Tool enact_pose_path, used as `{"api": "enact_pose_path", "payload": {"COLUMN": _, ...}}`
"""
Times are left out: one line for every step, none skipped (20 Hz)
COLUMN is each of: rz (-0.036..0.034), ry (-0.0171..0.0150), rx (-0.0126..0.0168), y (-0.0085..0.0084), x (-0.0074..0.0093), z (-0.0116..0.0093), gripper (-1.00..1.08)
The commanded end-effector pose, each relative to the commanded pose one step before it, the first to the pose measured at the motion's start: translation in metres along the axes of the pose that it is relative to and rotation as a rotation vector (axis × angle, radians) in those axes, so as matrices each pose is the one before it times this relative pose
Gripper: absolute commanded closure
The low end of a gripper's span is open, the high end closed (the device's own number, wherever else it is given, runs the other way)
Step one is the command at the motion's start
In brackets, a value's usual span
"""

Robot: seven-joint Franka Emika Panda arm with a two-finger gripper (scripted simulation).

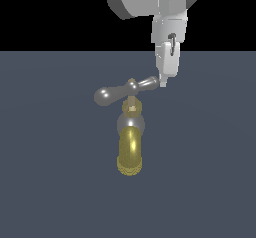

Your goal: Turn on the faucet by rotating a designated handle.

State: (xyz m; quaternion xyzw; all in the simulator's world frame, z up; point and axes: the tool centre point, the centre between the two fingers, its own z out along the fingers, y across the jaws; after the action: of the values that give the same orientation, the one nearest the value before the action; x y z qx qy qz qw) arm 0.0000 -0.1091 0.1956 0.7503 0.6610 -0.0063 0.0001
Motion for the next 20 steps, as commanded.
{"api": "enact_pose_path", "payload": {"rz": -0.04365, "ry": 0.00977, "rx": -0.00728, "y": 0.01073, "x": 0.03310, "z": -0.00294, "gripper": 1.08}}
{"api": "enact_pose_path", "payload": {"rz": -0.00038, "ry": -0.00005, "rx": -0.00031, "y": 0.00304, "x": 0.00218, "z": -0.00010, "gripper": 1.08}}
{"api": "enact_pose_path", "payload": {"rz": -0.00053, "ry": -0.00009, "rx": -0.00044, "y": 0.00301, "x": 0.00225, "z": -0.00018, "gripper": 1.08}}
{"api": "enact_pose_path", "payload": {"rz": 0.00000, "ry": 0.00000, "rx": 0.00000, "y": 0.00000, "x": 0.00000, "z": 0.00000, "gripper": 1.08}}
{"api": "enact_pose_path", "payload": {"rz": 0.04027, "ry": -0.01015, "rx": 0.00660, "y": -0.00676, "x": -0.02804, "z": 0.00234, "gripper": 1.08}}
{"api": "enact_pose_path", "payload": {"rz": -0.00277, "ry": 0.00069, "rx": -0.00047, "y": 0.00113, "x": 0.00792, "z": -0.00021, "gripper": 1.08}}
{"api": "enact_pose_path", "payload": {"rz": -0.00277, "ry": 0.00069, "rx": -0.00047, "y": 0.00114, "x": 0.00793, "z": -0.00021, "gripper": 1.08}}
{"api": "enact_pose_path", "payload": {"rz": -0.00277, "ry": 0.00069, "rx": -0.00047, "y": 0.00114, "x": 0.00793, "z": -0.00021, "gripper": 1.08}}
{"api": "enact_pose_path", "payload": {"rz": -0.00277, "ry": 0.00069, "rx": -0.00047, "y": 0.00115, "x": 0.00793, "z": -0.00021, "gripper": 1.08}}
{"api": "enact_pose_path", "payload": {"rz": -0.00277, "ry": 0.00069, "rx": -0.00047, "y": 0.00115, "x": 0.00792, "z": -0.00021, "gripper": 1.08}}
{"api": "enact_pose_path", "payload": {"rz": -0.00277, "ry": 0.00069, "rx": -0.00047, "y": 0.00115, "x": 0.00791, "z": -0.00021, "gripper": 1.08}}
{"api": "enact_pose_path", "payload": {"rz": -0.00273, "ry": 0.00068, "rx": -0.00046, "y": 0.00115, "x": 0.00786, "z": -0.00021, "gripper": 1.08}}
{"api": "enact_pose_path", "payload": {"rz": -0.00273, "ry": 0.00068, "rx": -0.00046, "y": 0.00115, "x": 0.00784, "z": -0.00021, "gripper": 1.08}}
{"api": "enact_pose_path", "payload": {"rz": -0.00273, "ry": 0.00068, "rx": -0.00046, "y": 0.00115, "x": 0.00780, "z": -0.00021, "gripper": 1.08}}
{"api": "enact_pose_path", "payload": {"rz": -0.00273, "ry": 0.00068, "rx": -0.00047, "y": 0.00115, "x": 0.00776, "z": -0.00021, "gripper": 1.08}}
{"api": "enact_pose_path", "payload": {"rz": -0.00269, "ry": 0.00066, "rx": -0.00046, "y": 0.00116, "x": 0.00770, "z": -0.00021, "gripper": 1.08}}
{"api": "enact_pose_path", "payload": {"rz": -0.00269, "ry": 0.00066, "rx": -0.00046, "y": 0.00116, "x": 0.00765, "z": -0.00021, "gripper": 1.08}}
{"api": "enact_pose_path", "payload": {"rz": -0.00265, "ry": 0.00064, "rx": -0.00046, "y": 0.00116, "x": 0.00756, "z": -0.00021, "gripper": 1.08}}
{"api": "enact_pose_path", "payload": {"rz": -0.00256, "ry": 0.00061, "rx": -0.00045, "y": 0.00118, "x": 0.00745, "z": -0.00020, "gripper": 1.08}}
{"api": "enact_pose_path", "payload": {"rz": -0.00257, "ry": 0.00059, "rx": -0.00047, "y": 0.00117, "x": 0.00723, "z": -0.00021, "gripper": 1.08}}
